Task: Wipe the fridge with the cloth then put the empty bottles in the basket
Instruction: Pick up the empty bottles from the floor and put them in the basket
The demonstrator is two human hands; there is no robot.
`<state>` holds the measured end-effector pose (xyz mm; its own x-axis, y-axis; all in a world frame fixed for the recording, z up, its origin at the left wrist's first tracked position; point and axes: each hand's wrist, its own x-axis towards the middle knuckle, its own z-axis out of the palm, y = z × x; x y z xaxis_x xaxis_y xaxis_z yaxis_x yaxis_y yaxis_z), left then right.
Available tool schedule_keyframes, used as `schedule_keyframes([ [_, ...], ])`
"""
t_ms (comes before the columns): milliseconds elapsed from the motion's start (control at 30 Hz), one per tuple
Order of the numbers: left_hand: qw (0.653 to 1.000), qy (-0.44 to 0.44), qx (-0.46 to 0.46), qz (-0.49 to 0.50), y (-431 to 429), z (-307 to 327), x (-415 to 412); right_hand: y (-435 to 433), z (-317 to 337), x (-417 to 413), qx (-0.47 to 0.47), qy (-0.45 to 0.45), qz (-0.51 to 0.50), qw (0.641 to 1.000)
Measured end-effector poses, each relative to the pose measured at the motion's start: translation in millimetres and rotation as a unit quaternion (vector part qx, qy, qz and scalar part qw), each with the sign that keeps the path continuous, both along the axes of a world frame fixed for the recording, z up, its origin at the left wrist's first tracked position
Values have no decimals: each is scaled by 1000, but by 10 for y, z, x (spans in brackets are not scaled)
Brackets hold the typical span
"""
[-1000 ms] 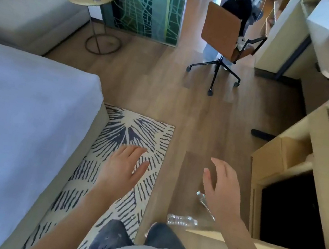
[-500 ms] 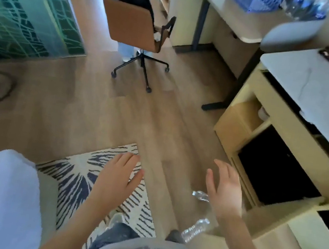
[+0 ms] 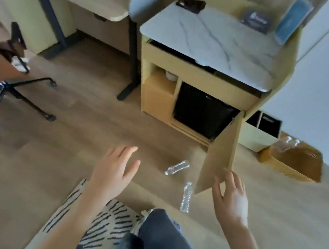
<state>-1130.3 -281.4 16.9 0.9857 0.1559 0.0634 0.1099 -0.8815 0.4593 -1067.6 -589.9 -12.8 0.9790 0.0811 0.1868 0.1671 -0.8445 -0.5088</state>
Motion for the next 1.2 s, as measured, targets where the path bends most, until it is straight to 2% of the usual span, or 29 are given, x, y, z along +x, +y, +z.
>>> schedule_keyframes([
  [167,995,25,-3,-99,-112,-154,616,33,-179,235,10,10,-61,998],
  [500,977,58,4,-205,98,-140,1694,293,-168,803,17,-23,-139,990],
  [633,959,67,9,-275,116,-238,2106,482,-250,843,12,-10,-190,982],
  [833,912,74,31,-402,290,-531,2634,996,-476,784,-13,32,-282,959],
  [1067,882,72,35,-465,370,-831,2942,1310,-807,612,-20,63,-344,937],
  [1200,877,83,30,-472,225,-1333,3025,1258,-1216,564,-11,86,-356,931],
])
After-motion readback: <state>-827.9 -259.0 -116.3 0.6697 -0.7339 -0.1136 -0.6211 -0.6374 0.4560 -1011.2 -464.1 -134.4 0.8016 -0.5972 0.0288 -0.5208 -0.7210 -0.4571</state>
